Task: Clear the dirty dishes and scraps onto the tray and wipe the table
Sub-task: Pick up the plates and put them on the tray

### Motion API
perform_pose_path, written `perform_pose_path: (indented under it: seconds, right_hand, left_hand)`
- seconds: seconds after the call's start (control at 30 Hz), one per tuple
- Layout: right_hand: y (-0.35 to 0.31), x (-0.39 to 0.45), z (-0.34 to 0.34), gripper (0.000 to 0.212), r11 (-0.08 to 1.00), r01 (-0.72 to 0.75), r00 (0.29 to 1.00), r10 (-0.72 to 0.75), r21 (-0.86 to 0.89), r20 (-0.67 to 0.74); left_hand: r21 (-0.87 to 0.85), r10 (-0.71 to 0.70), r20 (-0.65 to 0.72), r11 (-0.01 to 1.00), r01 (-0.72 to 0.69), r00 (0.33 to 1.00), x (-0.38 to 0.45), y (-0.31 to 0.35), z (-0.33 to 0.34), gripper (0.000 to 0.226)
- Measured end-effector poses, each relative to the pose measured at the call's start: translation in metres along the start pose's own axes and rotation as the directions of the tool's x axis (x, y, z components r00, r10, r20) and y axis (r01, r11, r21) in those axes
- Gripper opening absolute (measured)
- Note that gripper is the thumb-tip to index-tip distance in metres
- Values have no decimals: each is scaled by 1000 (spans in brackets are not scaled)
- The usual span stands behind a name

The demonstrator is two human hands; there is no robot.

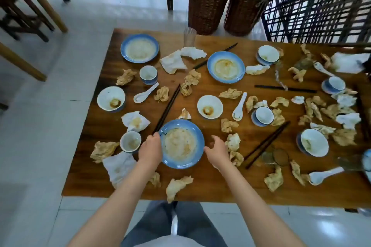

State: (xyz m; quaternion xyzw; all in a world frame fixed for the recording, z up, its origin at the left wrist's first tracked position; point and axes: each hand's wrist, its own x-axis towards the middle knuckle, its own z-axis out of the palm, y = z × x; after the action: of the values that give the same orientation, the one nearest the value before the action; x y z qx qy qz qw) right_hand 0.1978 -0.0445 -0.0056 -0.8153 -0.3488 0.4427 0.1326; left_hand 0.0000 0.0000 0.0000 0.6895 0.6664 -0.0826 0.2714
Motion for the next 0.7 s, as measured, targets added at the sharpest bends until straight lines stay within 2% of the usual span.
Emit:
perform_pose_path:
  seconds: [0.13,0.3,0.5,0.7]
  right_hand:
    - [-1,14,8,37,993,-76,997,78,95,-11]
    - [0,22,14,33,991,-108,994,108,82,3]
    - [-2,27,15,24,993,-103,995,103,51,-12]
    - [-8,23,8,29,994,-58,998,59,95,-15]
  left_hand:
    - [-52,-14,-26,999,13,1000,9,-4,1,20]
    - [-88,-49,-44,995,45,998,15,-2,1,16]
    - [-225,-126,-73,968,107,989,15,-1,3,26]
    - [-330,-209,-100,929,165,973,8,-1,0,39]
